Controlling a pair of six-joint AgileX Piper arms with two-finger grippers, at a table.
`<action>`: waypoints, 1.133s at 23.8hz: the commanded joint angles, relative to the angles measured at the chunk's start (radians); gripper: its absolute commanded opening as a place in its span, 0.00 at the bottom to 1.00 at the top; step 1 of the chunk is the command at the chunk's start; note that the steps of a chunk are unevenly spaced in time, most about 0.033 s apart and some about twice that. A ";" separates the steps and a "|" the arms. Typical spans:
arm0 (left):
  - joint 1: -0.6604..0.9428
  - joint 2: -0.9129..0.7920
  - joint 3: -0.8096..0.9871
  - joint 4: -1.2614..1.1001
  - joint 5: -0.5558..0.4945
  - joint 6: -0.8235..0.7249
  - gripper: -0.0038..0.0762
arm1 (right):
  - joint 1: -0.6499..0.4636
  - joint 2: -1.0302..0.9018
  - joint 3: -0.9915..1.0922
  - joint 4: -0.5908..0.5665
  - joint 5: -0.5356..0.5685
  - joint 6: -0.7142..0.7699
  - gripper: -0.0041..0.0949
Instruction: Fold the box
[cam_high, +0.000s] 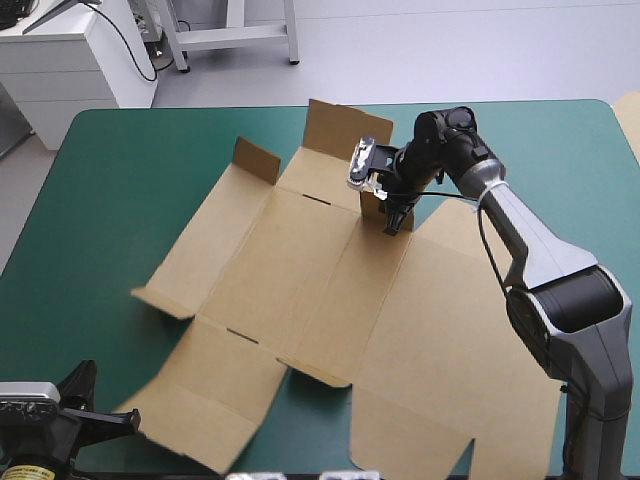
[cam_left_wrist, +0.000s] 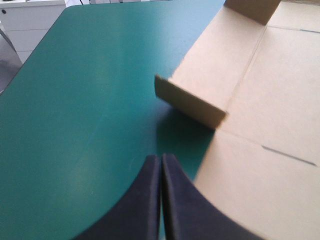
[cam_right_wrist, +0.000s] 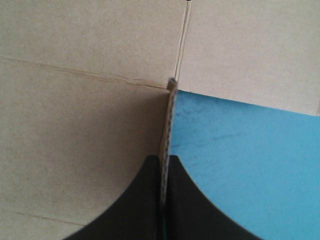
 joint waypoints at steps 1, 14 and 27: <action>-0.006 0.017 -0.021 -0.007 -0.076 -0.001 0.04 | 0.036 -0.058 -0.062 0.026 0.047 -0.177 0.02; -0.006 0.017 -0.021 -0.007 -0.076 0.001 0.04 | 0.145 -0.057 -0.083 0.112 -0.126 -0.237 0.02; -0.006 0.017 -0.021 -0.007 -0.076 0.001 0.04 | 0.145 -0.057 -0.081 -0.011 -0.148 -0.026 0.05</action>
